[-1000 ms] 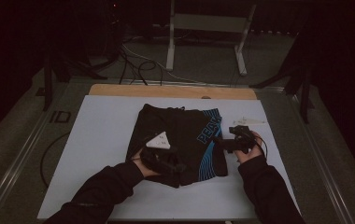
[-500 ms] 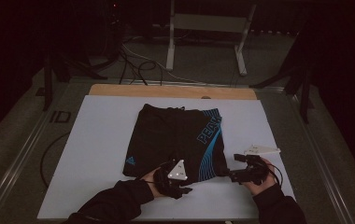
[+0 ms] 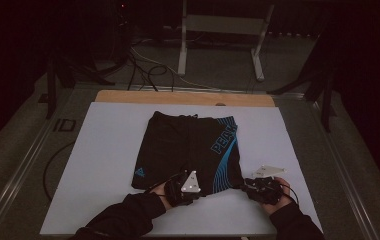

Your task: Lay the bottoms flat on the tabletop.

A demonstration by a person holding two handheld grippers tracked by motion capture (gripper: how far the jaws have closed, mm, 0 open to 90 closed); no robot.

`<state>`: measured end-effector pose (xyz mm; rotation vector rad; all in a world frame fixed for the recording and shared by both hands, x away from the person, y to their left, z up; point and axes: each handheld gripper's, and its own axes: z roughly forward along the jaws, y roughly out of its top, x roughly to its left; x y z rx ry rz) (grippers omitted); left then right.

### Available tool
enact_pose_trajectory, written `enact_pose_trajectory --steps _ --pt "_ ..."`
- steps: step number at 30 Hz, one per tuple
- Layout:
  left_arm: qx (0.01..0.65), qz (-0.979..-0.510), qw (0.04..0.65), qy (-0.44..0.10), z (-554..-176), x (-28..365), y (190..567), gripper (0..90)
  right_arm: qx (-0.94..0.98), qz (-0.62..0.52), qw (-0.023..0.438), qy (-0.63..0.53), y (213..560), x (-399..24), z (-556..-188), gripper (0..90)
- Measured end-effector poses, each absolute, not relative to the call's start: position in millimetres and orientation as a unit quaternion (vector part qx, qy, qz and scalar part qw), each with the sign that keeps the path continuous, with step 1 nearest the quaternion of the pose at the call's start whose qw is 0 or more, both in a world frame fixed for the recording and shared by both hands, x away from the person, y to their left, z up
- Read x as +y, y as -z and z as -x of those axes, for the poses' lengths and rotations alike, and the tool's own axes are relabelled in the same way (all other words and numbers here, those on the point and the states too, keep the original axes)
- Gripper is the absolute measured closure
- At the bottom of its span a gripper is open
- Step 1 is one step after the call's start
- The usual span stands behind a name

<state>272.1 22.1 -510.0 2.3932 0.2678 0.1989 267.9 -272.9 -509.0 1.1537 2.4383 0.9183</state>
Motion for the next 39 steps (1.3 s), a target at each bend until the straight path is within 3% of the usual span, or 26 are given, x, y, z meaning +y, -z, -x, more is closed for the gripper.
enact_pose_trajectory --steps 1,3,13,31,33,34,38,39 --pt "0.104 -0.923 0.361 -0.079 -272.3 22.7 505.5 84.6 0.845 -0.402 0.136 -0.325 507.6 -273.7 -268.7 83.5" --pt "0.106 -0.921 0.367 -0.078 -273.2 23.9 500.5 85.4 0.844 -0.401 0.134 -0.33 503.1 -275.4 -267.8 85.8" --pt "0.117 -0.911 0.388 -0.07 -274.4 34.8 483.4 86.7 0.836 -0.41 0.132 -0.34 483.3 -275.8 -249.2 86.3" --pt "0.107 -0.929 0.354 -0.034 -269.9 35.6 503.4 86.4 0.851 -0.414 0.101 -0.307 495.3 -273.0 -236.2 86.8" --pt "0.106 -0.931 0.349 -0.032 -270.9 36.4 505.5 86.2 0.853 -0.411 0.099 -0.306 496.3 -273.2 -235.7 85.5" --pt "0.109 -0.929 0.352 -0.025 -271.4 37.1 507.1 85.8 0.851 -0.409 0.085 -0.319 495.4 -275.4 -236.0 82.0" --pt "0.108 -0.93 0.351 -0.016 -271.8 37.6 508.1 84.4 0.837 -0.411 0.101 -0.346 490.8 -277.6 -236.0 64.6" --pt "0.108 -0.93 0.351 -0.016 -271.8 37.6 508.1 83.5 0.837 -0.411 0.101 -0.346 490.8 -277.6 -236.0 64.6"
